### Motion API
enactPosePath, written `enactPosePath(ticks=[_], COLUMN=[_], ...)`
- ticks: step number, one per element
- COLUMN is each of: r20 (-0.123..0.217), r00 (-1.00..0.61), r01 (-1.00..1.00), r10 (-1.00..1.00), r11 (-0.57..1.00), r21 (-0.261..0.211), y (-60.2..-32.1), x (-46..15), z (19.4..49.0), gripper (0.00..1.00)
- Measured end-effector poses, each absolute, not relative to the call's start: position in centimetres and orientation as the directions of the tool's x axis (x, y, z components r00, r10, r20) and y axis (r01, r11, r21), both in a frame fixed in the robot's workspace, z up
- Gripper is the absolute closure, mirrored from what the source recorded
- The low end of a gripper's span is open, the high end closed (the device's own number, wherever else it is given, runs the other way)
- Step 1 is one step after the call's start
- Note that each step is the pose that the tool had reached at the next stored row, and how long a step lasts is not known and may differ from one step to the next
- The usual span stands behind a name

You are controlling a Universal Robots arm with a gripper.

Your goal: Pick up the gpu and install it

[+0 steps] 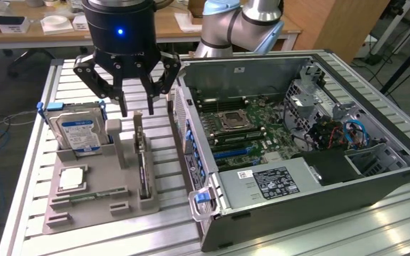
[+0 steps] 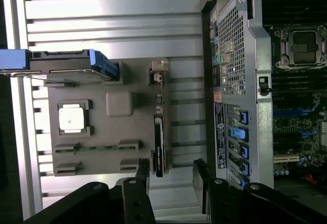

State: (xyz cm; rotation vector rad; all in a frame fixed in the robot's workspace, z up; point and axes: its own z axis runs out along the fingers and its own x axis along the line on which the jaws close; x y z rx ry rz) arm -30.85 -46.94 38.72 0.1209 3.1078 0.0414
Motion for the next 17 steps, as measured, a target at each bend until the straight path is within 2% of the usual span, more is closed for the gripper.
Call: enactPosePath(ticks=[17], r20=[-0.031], r00=[-0.996], r01=[0.077], r10=[0.078], r11=[0.997], r21=[0.023], y=[-46.97], x=[-30.90], z=[37.77], gripper=[0.53])
